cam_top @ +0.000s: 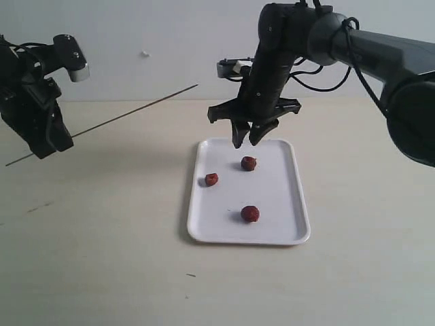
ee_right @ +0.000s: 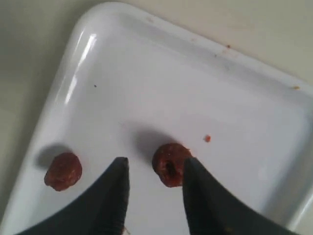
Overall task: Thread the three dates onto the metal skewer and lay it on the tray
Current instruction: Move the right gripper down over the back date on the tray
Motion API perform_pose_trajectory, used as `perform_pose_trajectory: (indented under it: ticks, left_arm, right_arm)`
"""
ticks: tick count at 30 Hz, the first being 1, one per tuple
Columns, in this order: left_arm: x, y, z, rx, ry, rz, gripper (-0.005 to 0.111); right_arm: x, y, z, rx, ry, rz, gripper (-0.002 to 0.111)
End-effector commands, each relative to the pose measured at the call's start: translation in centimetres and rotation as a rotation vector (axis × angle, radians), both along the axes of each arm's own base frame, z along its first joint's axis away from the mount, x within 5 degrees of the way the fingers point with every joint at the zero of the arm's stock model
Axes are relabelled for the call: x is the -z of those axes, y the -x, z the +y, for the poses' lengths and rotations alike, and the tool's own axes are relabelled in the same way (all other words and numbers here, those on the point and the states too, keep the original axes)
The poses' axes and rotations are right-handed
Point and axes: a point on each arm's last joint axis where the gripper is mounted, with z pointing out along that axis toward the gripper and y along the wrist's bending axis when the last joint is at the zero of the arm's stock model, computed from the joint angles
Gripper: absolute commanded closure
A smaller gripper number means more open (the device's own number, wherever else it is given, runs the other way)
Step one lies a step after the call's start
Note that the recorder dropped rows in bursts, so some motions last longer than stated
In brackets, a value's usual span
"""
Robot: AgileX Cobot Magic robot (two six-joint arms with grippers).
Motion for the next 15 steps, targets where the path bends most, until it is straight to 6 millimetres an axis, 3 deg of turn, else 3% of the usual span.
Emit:
perform_pose_trajectory:
  ticks: [1, 15]
  left_arm:
    - [-0.3, 0.0, 0.0, -0.029, 0.016, -0.027, 0.107]
    - [-0.4, -0.2, 0.0, -0.031, 0.018, -0.043, 0.107]
  right_arm:
    - [0.4, -0.1, 0.1, 0.011, 0.007, 0.003, 0.065]
    - [2.3, -0.1, 0.4, 0.223, -0.004, 0.072, 0.064]
